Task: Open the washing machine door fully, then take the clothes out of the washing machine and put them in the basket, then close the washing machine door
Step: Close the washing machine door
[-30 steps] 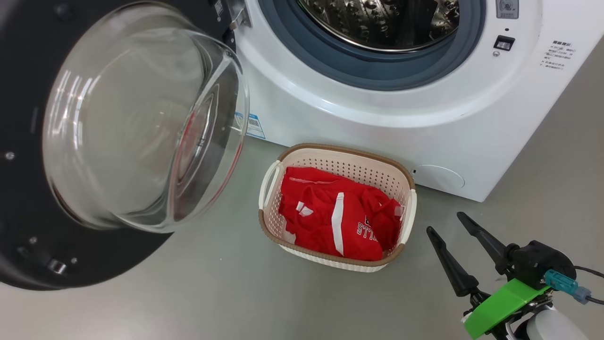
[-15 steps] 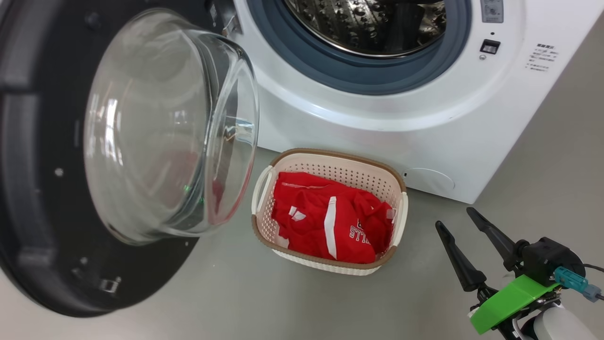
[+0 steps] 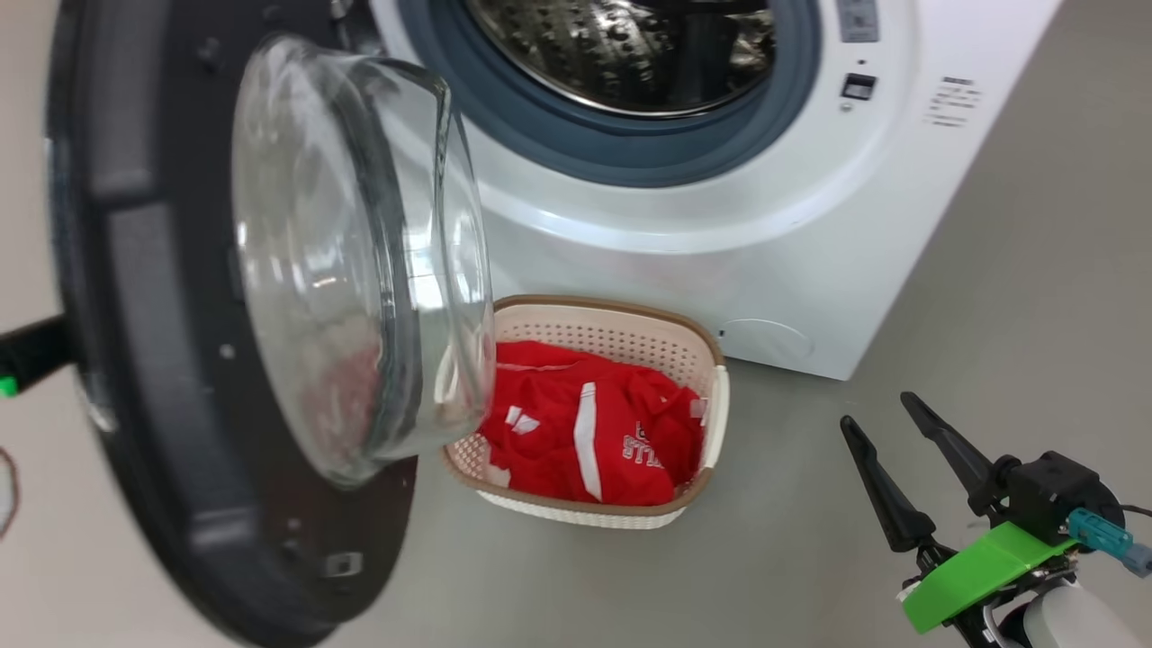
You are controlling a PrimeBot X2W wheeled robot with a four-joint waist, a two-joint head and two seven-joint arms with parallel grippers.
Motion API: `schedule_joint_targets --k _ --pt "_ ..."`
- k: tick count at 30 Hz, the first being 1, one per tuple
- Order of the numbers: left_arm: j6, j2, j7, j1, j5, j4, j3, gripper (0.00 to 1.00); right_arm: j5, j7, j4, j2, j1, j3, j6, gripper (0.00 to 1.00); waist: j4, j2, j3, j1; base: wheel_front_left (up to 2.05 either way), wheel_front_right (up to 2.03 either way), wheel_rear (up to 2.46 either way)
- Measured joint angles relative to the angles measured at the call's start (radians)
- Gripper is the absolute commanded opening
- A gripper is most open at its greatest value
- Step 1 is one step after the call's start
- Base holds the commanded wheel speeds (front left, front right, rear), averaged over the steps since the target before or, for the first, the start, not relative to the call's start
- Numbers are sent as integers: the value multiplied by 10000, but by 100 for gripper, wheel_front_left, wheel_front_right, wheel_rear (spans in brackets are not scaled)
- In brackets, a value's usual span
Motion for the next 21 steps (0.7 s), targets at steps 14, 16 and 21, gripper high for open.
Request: schedule_joint_targets --k 14,16,21 --pt "0 -591 -311 145 117 -734 -1089 0 -73 0 -75 228 176 -263 0 100 -1171 0 -148 0 0 0 0" --pt "0 -731 -462 128 196 -777 -1241 0 -73 0 -88 267 176 -274 0 100 -1372 0 -142 0 0 0 0" --pt "0 -888 -777 -104 416 -752 -1496 0 -73 0 -107 307 175 -320 0 100 -1865 0 -81 -1 0 0 0"
